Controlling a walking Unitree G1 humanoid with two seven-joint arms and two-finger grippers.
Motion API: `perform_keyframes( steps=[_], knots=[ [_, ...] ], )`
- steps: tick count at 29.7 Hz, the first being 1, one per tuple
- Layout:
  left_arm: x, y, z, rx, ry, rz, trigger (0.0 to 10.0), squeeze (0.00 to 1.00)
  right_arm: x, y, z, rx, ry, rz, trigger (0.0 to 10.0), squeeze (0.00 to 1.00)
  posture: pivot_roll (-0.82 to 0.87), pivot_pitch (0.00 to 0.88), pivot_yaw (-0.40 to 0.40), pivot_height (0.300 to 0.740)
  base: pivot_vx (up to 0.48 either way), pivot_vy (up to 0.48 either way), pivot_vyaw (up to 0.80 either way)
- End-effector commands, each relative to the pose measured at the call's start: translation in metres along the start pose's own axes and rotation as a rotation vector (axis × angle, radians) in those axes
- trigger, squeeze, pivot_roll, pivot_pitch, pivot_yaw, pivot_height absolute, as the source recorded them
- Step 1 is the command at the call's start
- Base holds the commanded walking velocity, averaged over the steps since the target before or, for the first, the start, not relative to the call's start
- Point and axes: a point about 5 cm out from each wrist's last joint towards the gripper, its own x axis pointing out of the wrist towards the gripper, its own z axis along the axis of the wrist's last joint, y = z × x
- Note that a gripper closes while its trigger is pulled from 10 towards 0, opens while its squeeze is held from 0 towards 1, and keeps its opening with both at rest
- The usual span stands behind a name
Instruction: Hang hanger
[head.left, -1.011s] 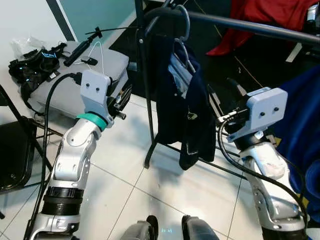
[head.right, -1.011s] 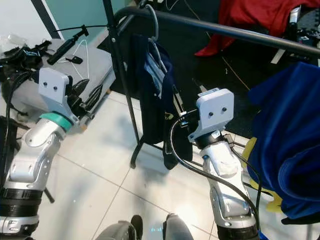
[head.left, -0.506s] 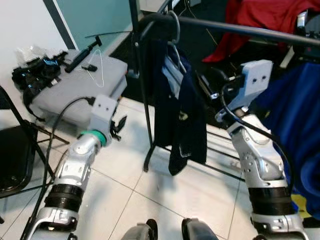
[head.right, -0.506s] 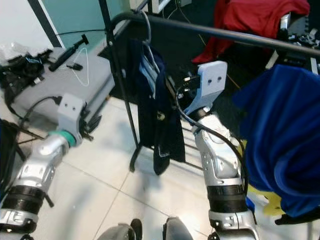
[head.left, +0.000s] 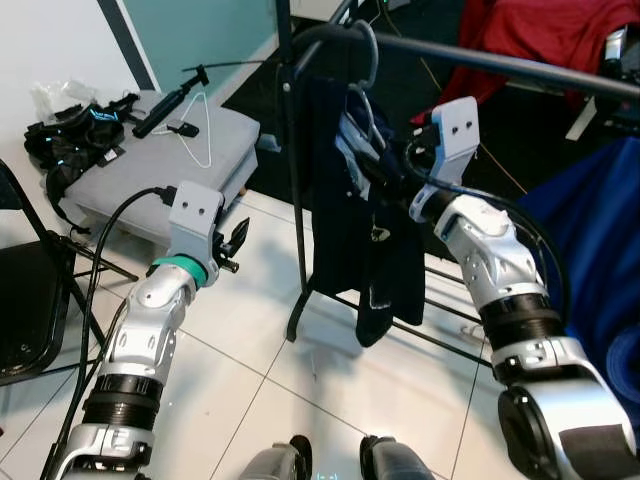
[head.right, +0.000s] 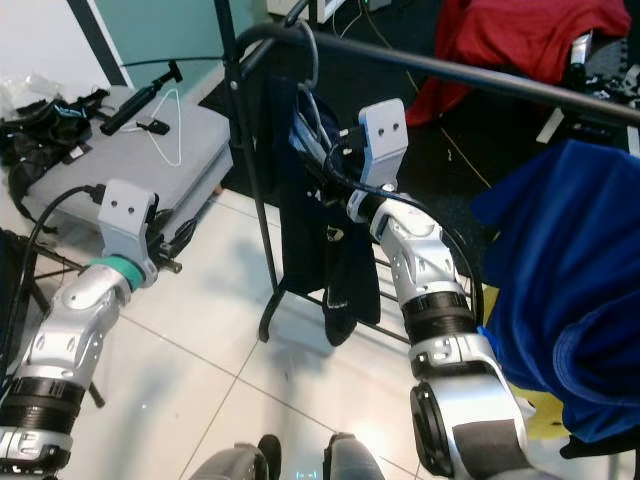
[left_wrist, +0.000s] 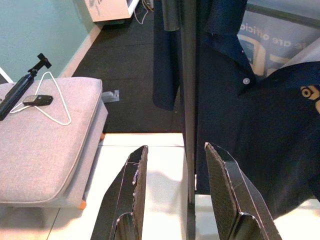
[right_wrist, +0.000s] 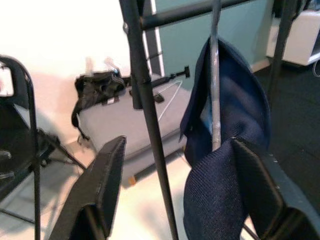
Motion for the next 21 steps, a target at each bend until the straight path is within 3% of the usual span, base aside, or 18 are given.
perform_keyframes(
  steps=[1, 2, 3, 4, 11, 12, 14, 15, 21],
  knots=[
    [-0.002, 0.0, -0.005, -0.012, 0.014, 0.005, 10.0, 0.0, 0.001, -0.006, -0.005, -0.03, 0.047, -0.003, 10.0, 1.0, -0.06, 0.09, 0.079, 0.74, 0.0, 0.0, 0.0],
    [-0.002, 0.0, -0.005, -0.011, 0.013, 0.005, 10.0, 0.0, 0.002, -0.008, -0.007, -0.042, 0.066, -0.004, 10.0, 0.68, -0.06, 0.09, 0.079, 0.74, 0.0, 0.0, 0.0],
    [-0.002, 0.0, -0.005, -0.011, 0.013, 0.005, 10.0, 0.0, 0.002, -0.008, -0.007, -0.042, 0.066, -0.004, 10.0, 0.68, -0.06, 0.09, 0.079, 0.74, 0.0, 0.0, 0.0],
    [-0.002, -0.001, -0.003, -0.014, 0.008, 0.003, 10.0, 0.0, 0.002, -0.01, -0.009, -0.039, 0.081, -0.019, 10.0, 0.0, -0.05, 0.09, 0.081, 0.74, 0.0, 0.0, 0.0],
    [-0.002, 0.0, -0.001, -0.012, 0.003, 0.003, 10.0, 0.0, 0.004, -0.014, -0.019, -0.019, 0.14, -0.026, 10.0, 0.0, -0.05, 0.086, 0.087, 0.74, 0.0, 0.0, 0.0],
    [-0.001, 0.0, -0.001, -0.014, 0.001, 0.004, 10.0, 0.0, 0.004, -0.013, -0.02, 0.0, 0.146, -0.016, 8.7, 0.0, -0.05, 0.085, 0.088, 0.74, 0.0, 0.0, 0.0],
    [-0.001, 0.0, -0.001, -0.014, 0.001, 0.004, 10.0, 0.0, 0.004, -0.013, -0.02, 0.0, 0.146, -0.016, 8.7, 0.0, -0.05, 0.085, 0.088, 0.74, 0.0, 0.0, 0.0],
    [-0.001, 0.0, 0.0, -0.015, 0.0, 0.005, 10.0, 0.0, 0.004, -0.013, -0.021, 0.024, 0.141, -0.005, 0.3, 0.0, -0.05, 0.084, 0.088, 0.74, 0.0, 0.0, 0.0],
    [0.0, 0.0, -0.001, -0.016, 0.004, 0.001, 10.0, 0.0, 0.004, -0.014, -0.015, 0.035, 0.101, 0.069, 0.0, 0.0, -0.06, 0.071, 0.1, 0.74, 0.0, 0.0, 0.0]
  ],
)
